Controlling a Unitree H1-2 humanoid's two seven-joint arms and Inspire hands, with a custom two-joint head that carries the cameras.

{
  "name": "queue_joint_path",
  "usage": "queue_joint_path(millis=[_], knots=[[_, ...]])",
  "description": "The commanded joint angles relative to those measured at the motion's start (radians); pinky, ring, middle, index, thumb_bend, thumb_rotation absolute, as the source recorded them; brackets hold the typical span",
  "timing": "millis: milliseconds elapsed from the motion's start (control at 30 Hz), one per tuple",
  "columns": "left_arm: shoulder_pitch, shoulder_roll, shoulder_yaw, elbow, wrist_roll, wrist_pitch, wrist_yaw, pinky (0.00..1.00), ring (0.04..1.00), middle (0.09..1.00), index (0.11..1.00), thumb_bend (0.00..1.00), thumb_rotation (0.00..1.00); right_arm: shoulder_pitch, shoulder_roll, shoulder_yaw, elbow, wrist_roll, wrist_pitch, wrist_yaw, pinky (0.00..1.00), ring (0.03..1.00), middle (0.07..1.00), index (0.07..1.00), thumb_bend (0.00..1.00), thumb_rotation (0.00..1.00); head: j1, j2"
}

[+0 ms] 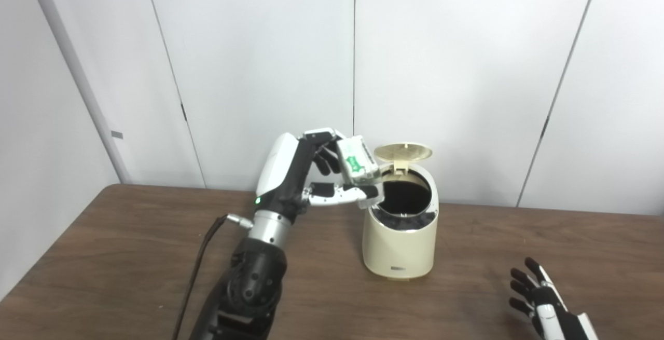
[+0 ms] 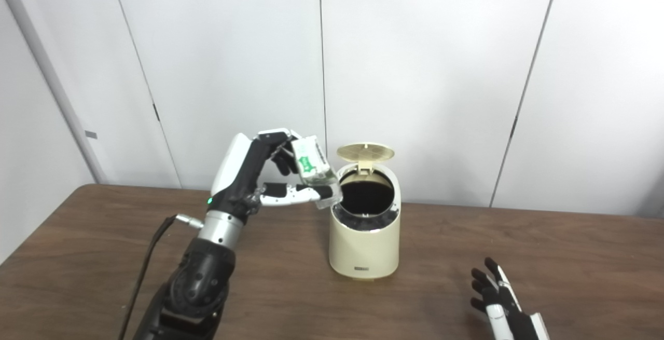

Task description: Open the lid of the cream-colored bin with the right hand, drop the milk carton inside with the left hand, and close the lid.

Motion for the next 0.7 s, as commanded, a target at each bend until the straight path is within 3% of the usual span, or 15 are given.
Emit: queue_joint_path(millis=[0, 667], knots=[[-0.074, -0.012, 0.001, 0.002, 0.007, -0.052, 0.038, 0.39, 0.431, 0.487, 0.502, 0.50, 0.00, -0.022, 0.003, -0.001, -0.015, 0.016, -0.042, -0.002, 0.84, 0.891, 0.898, 0.963, 0.52, 0.98, -0.001, 0.001], [-0.160, -0.075, -0.009, 0.258, 0.000, -0.188, 0.123, 0.40, 0.428, 0.484, 0.505, 0.50, 0.00, -0.030, 0.021, 0.005, 0.007, 0.072, -0.059, 0.005, 0.90, 0.926, 0.912, 0.966, 0.55, 0.93, -0.027, -0.002]])
